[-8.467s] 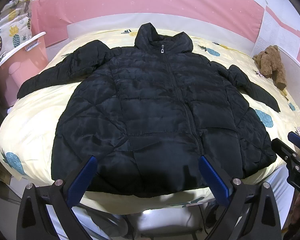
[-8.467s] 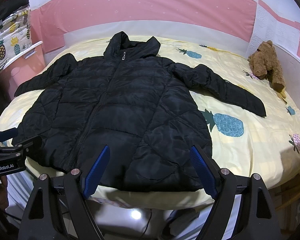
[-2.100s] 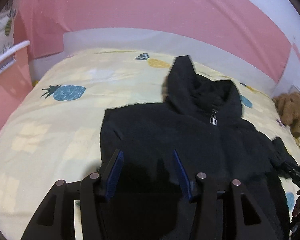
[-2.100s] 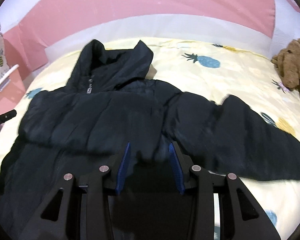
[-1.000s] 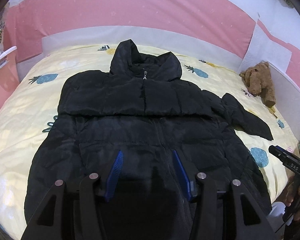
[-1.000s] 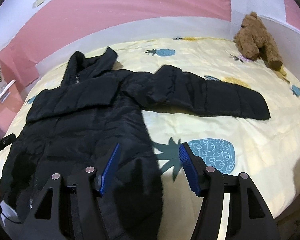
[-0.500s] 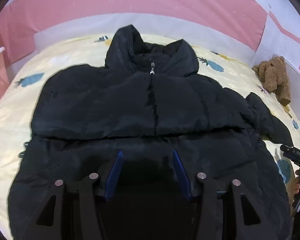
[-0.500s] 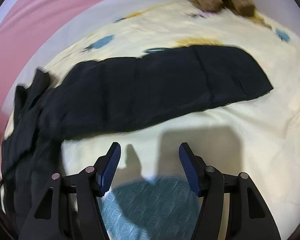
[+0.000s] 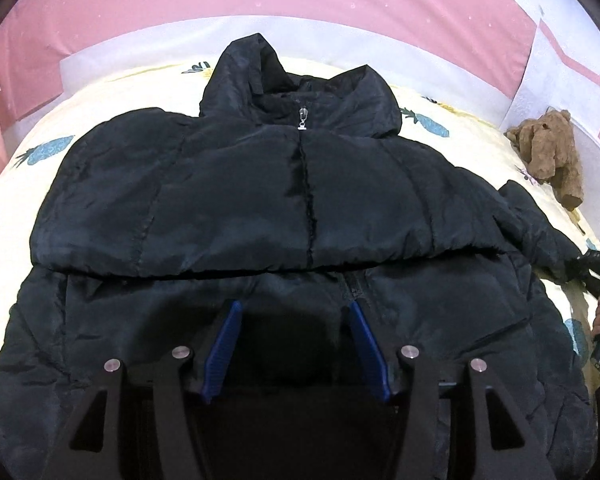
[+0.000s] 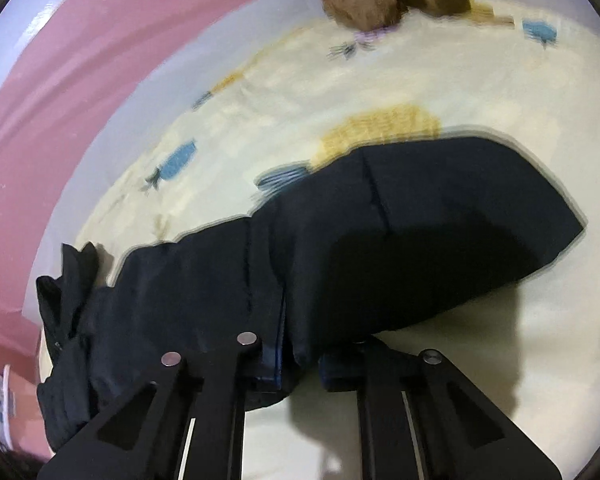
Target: Fold large clothes
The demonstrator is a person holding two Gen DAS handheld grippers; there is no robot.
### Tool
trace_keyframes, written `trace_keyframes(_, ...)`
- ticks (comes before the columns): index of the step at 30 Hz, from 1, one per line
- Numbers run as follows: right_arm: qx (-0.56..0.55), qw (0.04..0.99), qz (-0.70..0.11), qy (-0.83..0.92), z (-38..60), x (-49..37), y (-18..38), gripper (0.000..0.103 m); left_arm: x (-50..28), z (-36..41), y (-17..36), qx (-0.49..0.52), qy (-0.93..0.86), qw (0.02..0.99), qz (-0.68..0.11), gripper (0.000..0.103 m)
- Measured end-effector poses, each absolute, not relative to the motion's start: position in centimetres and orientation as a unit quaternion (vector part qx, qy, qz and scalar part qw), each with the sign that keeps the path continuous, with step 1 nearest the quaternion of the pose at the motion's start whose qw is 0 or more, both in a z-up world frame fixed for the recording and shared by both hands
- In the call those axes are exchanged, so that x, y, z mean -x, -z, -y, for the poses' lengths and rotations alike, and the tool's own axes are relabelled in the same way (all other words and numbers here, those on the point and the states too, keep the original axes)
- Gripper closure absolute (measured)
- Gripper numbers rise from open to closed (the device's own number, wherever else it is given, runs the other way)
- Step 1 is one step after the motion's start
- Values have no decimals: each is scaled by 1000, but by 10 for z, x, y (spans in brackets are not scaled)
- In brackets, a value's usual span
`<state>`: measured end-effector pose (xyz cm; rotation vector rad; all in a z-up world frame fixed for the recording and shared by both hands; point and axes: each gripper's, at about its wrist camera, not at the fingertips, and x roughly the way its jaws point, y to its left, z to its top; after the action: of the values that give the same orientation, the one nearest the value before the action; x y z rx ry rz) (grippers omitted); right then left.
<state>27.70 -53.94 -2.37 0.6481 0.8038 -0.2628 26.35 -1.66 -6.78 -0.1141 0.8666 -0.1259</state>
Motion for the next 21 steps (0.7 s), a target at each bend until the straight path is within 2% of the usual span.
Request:
trace_keyframes(5, -281, 895, -333, 95, 518, -268, -48, 92, -252, 11, 52, 68, 62, 907, -411, 47)
trace_keyframes(11, -230, 931, -284, 11, 448, -279, -138, 92, -232, -8, 27, 88, 58, 915, -389, 47)
trace_keyframes(16, -196, 937, -283, -65, 370, -302, -170, 92, -215, -32, 8, 99, 49, 924, -367, 47)
trace_keyframes(21, -157, 929, -310, -129, 286, -325, -159, 92, -202, -65, -2, 117, 30, 929, -350, 47)
